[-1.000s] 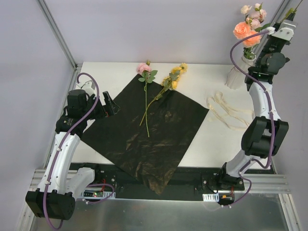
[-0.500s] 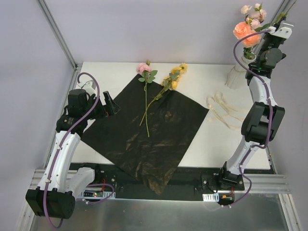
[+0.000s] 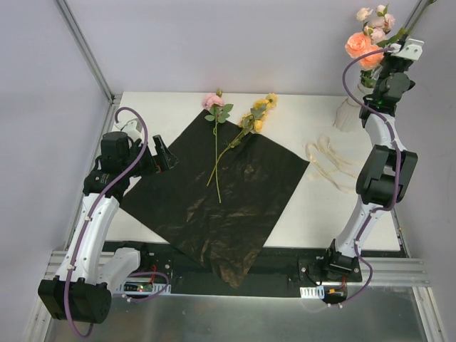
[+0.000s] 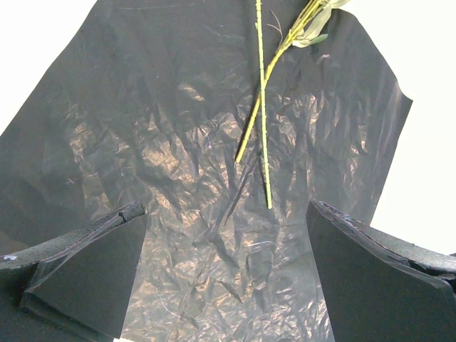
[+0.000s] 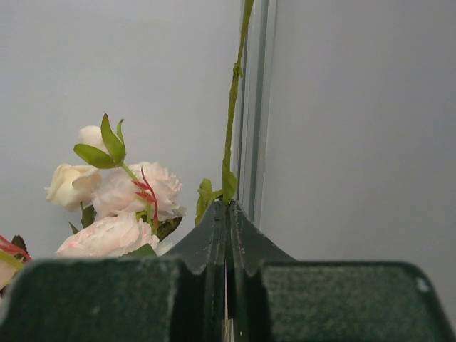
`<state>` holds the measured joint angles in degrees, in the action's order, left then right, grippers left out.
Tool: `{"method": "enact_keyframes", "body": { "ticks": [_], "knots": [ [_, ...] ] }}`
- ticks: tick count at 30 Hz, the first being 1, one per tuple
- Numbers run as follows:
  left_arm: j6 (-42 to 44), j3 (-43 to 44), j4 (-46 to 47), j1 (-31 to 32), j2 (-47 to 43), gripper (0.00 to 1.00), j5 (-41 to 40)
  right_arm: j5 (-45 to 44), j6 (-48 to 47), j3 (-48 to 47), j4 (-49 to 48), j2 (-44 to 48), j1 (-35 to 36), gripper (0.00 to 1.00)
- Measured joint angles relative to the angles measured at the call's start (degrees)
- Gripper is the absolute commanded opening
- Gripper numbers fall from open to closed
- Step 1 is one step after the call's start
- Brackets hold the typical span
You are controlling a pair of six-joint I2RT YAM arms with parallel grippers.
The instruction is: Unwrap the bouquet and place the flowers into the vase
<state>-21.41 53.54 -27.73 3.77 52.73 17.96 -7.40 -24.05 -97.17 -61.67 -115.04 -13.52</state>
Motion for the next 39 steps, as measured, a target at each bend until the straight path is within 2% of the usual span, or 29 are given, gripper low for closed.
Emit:
{"method": "enact_keyframes", "body": {
  "ticks": [7,15,22,29,34,39],
  "knots": [
    [0.00,0.00,0.00,0.00,0.00,0.99,0.00,1.46,-0.63,0.92,1.62,-0.33,0.00,0.00],
    [0.00,0.00,0.00,0.00,0.00,0.99,-0.02,0.68,-1.64,3.39,7.02,-0.33,0.00,0.33],
    [0.00,0.00,0.02,0.00,-0.28,0.99,-0.04,-1.25,0.35,6.27,14.91,1.73,0.00,0.40],
    [0.00,0.00,0.02,0.00,-1.11,0.99,-0.09,-5.44,6.56,8.20,29.22,10.32,0.63,0.55],
    [0.00,0.00,0.02,0.00,-1.16,0.99,-0.26,-8.50,13.03,9.94,39.45,19.67,2.71,0.55],
    [0.00,0.00,0.02,0.00,-1.11,0.99,-0.52,-11.32,20.26,11.82,49.51,27.08,9.27,0.54]
  ]
}}
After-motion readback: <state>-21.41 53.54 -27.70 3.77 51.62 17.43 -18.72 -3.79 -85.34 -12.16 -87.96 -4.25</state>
